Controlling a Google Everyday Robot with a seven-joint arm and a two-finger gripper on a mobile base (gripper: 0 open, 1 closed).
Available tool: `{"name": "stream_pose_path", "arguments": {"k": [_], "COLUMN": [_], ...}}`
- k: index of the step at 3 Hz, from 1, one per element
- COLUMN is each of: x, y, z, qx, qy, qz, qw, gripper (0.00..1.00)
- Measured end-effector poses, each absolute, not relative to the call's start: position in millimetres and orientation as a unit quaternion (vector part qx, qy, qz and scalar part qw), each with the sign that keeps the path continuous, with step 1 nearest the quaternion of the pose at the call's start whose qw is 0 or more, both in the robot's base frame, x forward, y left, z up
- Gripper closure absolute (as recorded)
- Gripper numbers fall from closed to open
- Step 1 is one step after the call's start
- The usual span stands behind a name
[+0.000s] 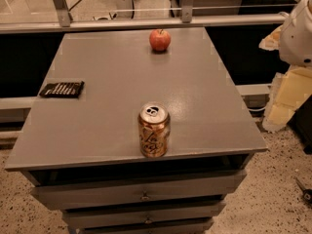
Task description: Knock orange can over
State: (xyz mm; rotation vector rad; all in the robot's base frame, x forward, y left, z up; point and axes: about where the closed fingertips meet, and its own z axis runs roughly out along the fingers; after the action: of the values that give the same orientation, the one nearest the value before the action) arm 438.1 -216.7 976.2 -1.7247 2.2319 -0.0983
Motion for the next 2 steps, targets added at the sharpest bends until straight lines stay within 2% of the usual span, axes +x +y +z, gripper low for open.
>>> {"name": "stream_pose_path", "arguments": {"k": [2], "x": [437.2], "y": [-210.8], "z": [971.4], "qx": [-0.599], "qy": [0.780], "qz": [-0.017], "qw": [0.180], "gripper": [0.00]}}
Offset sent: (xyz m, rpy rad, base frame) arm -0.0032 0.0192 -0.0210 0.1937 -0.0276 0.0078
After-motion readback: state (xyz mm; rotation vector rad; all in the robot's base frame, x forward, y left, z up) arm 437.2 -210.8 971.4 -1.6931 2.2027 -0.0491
